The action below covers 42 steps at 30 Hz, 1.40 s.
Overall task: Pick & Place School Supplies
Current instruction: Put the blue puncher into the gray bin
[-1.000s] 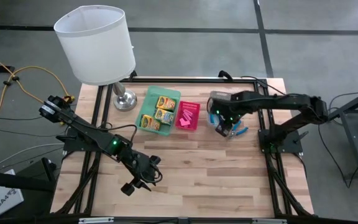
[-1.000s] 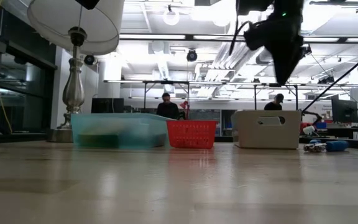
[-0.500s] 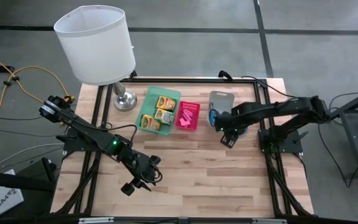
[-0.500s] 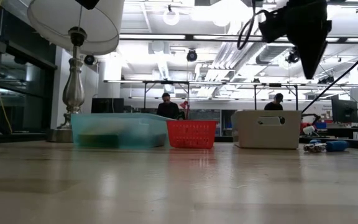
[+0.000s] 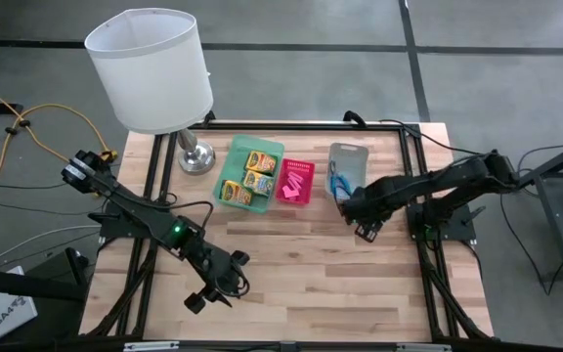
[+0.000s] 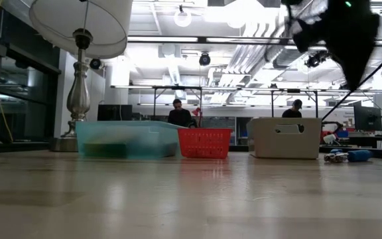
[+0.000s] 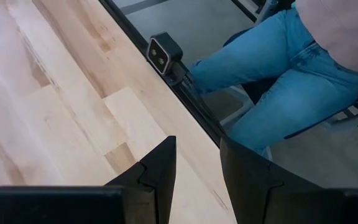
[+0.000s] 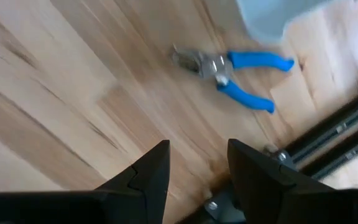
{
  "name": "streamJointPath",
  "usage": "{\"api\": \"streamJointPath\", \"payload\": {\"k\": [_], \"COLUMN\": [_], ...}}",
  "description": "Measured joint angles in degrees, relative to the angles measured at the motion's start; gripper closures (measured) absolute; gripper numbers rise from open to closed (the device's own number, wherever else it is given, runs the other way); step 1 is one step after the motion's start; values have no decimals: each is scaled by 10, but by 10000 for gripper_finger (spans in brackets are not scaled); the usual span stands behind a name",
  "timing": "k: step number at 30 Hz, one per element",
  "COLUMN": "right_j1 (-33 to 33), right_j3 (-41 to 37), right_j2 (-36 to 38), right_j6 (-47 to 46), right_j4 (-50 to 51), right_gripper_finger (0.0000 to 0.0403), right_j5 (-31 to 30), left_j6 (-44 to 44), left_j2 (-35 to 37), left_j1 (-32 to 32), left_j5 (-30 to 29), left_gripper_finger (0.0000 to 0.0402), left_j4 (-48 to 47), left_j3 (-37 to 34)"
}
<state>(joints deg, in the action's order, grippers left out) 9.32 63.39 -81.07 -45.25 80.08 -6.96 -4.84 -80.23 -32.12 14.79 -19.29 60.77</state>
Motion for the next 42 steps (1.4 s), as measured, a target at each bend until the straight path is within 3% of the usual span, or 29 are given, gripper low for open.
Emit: {"api": "streamJointPath", "payload": {"k": [15,23,28,35,42], "right_j1": [11,11,-5,-64,-89], "right_j3": [-174,-197,-198,-208,-209], "right_j2": [5,22,68,161,155], "right_j6": [125,180,233,256,256], "right_j4": [-154,-212,-195,-204,-207], "right_gripper_finger": [250,250,250,250,250], "right_j5": [-13,-29,-63,-47,-36], "left_j6": [3,7,18,13,-8], "left_j2": [0,0,0,0,0], "left_j1": [-7,-6,-6,-6,-6], "left_j5": [-2,-2,-6,-32,-31], "left_gripper_finger": [280,280,280,280,280], "left_j4": [3,25,37,48,60], "left_j3": [0,0,0,0,0]}}
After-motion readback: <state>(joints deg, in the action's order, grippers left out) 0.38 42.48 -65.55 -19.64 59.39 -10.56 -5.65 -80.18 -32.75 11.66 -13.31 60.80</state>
